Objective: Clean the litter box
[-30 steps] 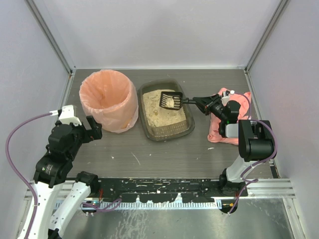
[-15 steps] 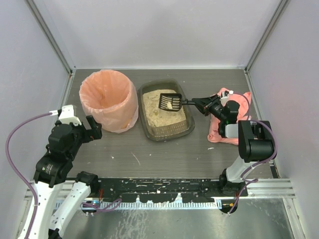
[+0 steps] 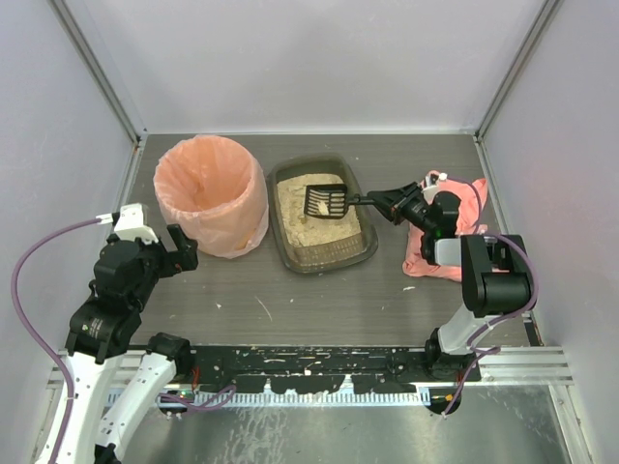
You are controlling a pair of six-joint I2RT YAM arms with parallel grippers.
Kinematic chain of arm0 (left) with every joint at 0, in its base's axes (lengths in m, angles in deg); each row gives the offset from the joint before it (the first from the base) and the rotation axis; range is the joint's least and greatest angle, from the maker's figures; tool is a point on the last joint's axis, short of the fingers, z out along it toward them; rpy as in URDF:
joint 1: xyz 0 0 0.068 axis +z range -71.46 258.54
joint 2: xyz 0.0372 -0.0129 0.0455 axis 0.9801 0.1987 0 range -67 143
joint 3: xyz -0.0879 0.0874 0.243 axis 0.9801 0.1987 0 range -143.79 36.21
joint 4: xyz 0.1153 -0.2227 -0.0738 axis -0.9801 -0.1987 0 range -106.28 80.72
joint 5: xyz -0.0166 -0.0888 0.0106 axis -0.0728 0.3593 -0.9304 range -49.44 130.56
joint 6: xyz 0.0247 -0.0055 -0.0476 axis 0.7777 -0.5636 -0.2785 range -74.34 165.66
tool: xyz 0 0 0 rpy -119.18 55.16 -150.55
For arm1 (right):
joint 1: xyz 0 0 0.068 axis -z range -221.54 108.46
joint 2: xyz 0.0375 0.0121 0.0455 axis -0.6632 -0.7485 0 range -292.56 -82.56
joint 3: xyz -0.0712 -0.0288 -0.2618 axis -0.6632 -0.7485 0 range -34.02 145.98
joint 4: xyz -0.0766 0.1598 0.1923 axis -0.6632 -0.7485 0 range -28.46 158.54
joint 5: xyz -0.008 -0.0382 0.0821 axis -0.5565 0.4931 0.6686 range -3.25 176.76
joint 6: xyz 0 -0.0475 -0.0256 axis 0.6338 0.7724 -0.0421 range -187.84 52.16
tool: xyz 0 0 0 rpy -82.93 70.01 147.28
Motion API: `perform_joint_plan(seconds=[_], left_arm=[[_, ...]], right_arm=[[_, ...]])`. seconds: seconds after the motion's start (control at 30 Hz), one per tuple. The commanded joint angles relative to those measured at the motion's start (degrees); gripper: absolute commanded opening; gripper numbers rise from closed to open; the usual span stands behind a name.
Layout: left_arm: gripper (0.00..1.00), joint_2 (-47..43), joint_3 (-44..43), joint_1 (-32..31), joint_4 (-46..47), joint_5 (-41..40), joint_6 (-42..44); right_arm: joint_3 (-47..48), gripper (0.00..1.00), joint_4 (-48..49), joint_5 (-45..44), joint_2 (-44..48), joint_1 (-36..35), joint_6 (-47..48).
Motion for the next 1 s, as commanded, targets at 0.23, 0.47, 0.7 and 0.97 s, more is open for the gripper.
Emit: perform_joint_plan(seconds=[0.23, 0.47, 0.7, 0.97], left_arm=[[0.98, 0.17, -0.52, 0.67, 2.18, 1.11, -0.19], [0.98, 0.05, -0.42, 0.75, 2.23, 1.23, -0.20], [0.98, -0.07, -0.44, 0.70, 2.24, 1.18, -0.19], [0.98, -0.13, -0.49, 0.70, 2.27, 0.90, -0.21]], right_arm=[[-0.28, 0.01, -1.00, -1.65, 5.28, 3.11, 0.40], [-1.44, 0.01, 7.03, -1.80, 0.57, 2.53, -7.04], [-2.93, 0.01, 13.64, -1.80, -2.18, 1.78, -10.34], [-1.08, 0.01, 6.09, -2.10, 2.28, 0.33, -7.18]])
